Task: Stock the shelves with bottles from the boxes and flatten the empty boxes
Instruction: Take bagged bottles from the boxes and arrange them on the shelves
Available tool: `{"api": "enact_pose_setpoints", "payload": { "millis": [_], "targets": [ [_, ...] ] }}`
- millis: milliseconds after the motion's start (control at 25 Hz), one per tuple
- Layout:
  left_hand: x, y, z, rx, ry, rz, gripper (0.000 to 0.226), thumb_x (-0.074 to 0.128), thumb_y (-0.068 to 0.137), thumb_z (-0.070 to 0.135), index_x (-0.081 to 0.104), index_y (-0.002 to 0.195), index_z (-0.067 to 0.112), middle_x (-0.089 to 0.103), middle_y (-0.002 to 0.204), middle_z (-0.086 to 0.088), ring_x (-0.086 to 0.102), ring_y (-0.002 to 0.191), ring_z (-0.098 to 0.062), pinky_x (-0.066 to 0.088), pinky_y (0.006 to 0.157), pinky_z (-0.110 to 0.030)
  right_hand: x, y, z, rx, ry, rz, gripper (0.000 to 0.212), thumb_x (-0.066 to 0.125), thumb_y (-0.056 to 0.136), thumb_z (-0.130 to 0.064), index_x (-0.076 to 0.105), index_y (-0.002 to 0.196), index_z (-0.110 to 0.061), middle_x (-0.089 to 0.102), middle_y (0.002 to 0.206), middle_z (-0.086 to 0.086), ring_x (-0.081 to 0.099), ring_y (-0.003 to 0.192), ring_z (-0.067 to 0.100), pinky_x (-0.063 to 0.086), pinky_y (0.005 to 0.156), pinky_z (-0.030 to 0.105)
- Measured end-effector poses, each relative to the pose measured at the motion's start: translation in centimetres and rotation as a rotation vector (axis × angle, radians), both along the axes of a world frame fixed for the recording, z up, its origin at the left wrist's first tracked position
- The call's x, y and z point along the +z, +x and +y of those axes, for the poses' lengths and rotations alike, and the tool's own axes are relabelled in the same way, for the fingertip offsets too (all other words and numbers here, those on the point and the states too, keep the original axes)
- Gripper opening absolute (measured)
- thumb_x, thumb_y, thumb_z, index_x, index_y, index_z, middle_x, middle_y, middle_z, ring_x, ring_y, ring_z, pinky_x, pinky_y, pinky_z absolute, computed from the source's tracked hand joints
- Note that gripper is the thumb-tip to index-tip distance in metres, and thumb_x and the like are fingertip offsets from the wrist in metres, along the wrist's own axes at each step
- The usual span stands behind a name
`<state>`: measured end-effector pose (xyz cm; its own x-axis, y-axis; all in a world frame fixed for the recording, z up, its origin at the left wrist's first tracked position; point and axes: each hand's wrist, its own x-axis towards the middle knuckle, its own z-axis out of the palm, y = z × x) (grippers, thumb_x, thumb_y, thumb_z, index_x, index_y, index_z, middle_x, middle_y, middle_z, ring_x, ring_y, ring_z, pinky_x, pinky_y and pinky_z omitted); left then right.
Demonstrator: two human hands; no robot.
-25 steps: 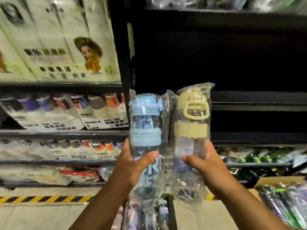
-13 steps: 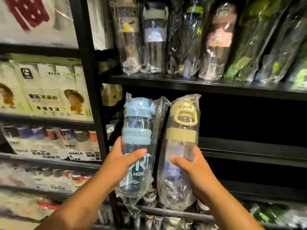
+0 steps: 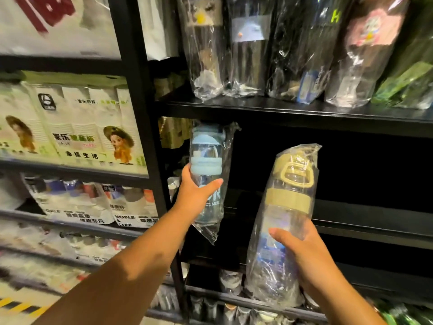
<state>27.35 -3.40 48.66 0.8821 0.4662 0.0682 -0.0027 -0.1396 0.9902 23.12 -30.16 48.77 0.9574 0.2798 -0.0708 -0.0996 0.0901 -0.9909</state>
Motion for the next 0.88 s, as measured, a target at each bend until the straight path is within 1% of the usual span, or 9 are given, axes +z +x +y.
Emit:
{"api": "enact_pose_setpoints", "payload": {
  "millis": [80, 120, 280, 320, 480, 640, 720, 800, 880],
  "targets": [
    [-0.8, 2.2, 1.9, 0.003, 0.005, 0.003, 0.102, 0.085, 0.076, 0.038, 0.017, 0.152, 0.031, 0.046, 0.147, 0.001, 0.05, 0.128, -0.019, 0.044, 0.104, -0.036, -0.6, 0.6, 1.3, -0.042, -0.026, -0.011, 0.059, 0.085, 0.071, -0.029, 0.054, 0.122, -0.036, 0.073, 0.107, -0.012, 0.072, 0.095, 0.012, 0.054, 0.081, 0.034],
    [-1.1, 3.0, 2.4, 0.012, 0.014, 0.002, 0.104, 0.085, 0.076, 0.039, 0.015, 0.153, 0.031, 0.044, 0.148, 0.0, 0.049, 0.13, -0.02, 0.043, 0.106, -0.037, -0.7, 0.8, 1.8, -0.06, -0.028, -0.013, 0.053, 0.083, 0.077, -0.024, 0.054, 0.12, -0.035, 0.073, 0.103, -0.013, 0.072, 0.09, 0.008, 0.052, 0.074, 0.029],
    [-2.6, 5.4, 3.7, 0.068, 0.063, -0.015, 0.106, 0.082, 0.079, 0.04, 0.009, 0.154, 0.025, 0.037, 0.15, -0.006, 0.042, 0.132, -0.022, 0.037, 0.102, -0.031, -1.5, 1.8, 4.2, -0.102, -0.042, -0.008, 0.044, 0.073, 0.084, -0.011, 0.054, 0.121, -0.025, 0.07, 0.093, 0.0, 0.067, 0.058, 0.002, 0.046, 0.048, 0.014],
    [-3.0, 6.0, 3.7, 0.089, 0.068, -0.035, 0.106, 0.081, 0.079, 0.041, 0.007, 0.154, 0.026, 0.035, 0.152, -0.006, 0.041, 0.134, -0.023, 0.036, 0.103, -0.03, -1.7, 2.1, 4.7, -0.112, -0.042, -0.002, 0.044, 0.073, 0.085, -0.01, 0.054, 0.123, -0.023, 0.07, 0.094, 0.0, 0.066, 0.057, 0.001, 0.045, 0.046, 0.013],
    [-4.1, 7.6, 3.1, 0.181, 0.162, -0.088, 0.102, 0.081, 0.079, 0.041, 0.011, 0.151, 0.025, 0.038, 0.15, -0.009, 0.044, 0.131, -0.025, 0.036, 0.099, -0.027, -2.1, 3.5, 5.4, -0.097, -0.035, 0.032, 0.046, 0.073, 0.084, -0.01, 0.053, 0.124, -0.024, 0.072, 0.1, 0.0, 0.07, 0.069, 0.003, 0.049, 0.052, 0.016],
    [-4.6, 8.4, 3.4, 0.192, 0.216, 0.018, 0.106, 0.082, 0.075, 0.046, 0.017, 0.152, 0.014, 0.044, 0.145, -0.011, 0.047, 0.13, -0.028, 0.04, 0.098, -0.028, -2.4, 6.0, 5.2, -0.031, -0.008, 0.051, 0.049, 0.076, 0.083, -0.015, 0.053, 0.124, -0.029, 0.074, 0.104, -0.007, 0.073, 0.089, 0.011, 0.057, 0.065, 0.025],
    [-4.9, 7.9, 3.5, 0.17, 0.196, 0.032, 0.107, 0.083, 0.075, 0.044, 0.014, 0.153, 0.019, 0.041, 0.148, -0.008, 0.044, 0.132, -0.023, 0.039, 0.1, -0.027, -2.5, 6.9, 5.4, 0.018, -0.004, 0.078, 0.056, 0.081, 0.078, -0.022, 0.052, 0.125, -0.031, 0.073, 0.11, -0.005, 0.073, 0.095, 0.016, 0.058, 0.076, 0.036],
    [-5.5, 7.2, 3.7, 0.094, 0.207, 0.047, 0.113, 0.087, 0.072, 0.041, 0.008, 0.153, 0.028, 0.029, 0.154, -0.003, 0.037, 0.137, -0.018, 0.036, 0.107, -0.027, -2.7, 7.6, 5.7, 0.049, 0.001, 0.094, 0.061, 0.083, 0.073, -0.026, 0.053, 0.125, -0.031, 0.072, 0.112, -0.001, 0.072, 0.098, 0.021, 0.057, 0.082, 0.046],
    [-6.5, 6.7, 4.0, 0.102, 0.33, 0.116, 0.113, 0.088, 0.07, 0.043, 0.011, 0.152, 0.028, 0.026, 0.154, -0.002, 0.034, 0.139, -0.02, 0.035, 0.112, -0.032, -3.0, 8.2, 6.2, 0.08, -0.001, 0.103, 0.056, 0.081, 0.078, -0.019, 0.053, 0.126, -0.029, 0.073, 0.11, 0.0, 0.073, 0.095, 0.022, 0.058, 0.076, 0.04]
  ]
}}
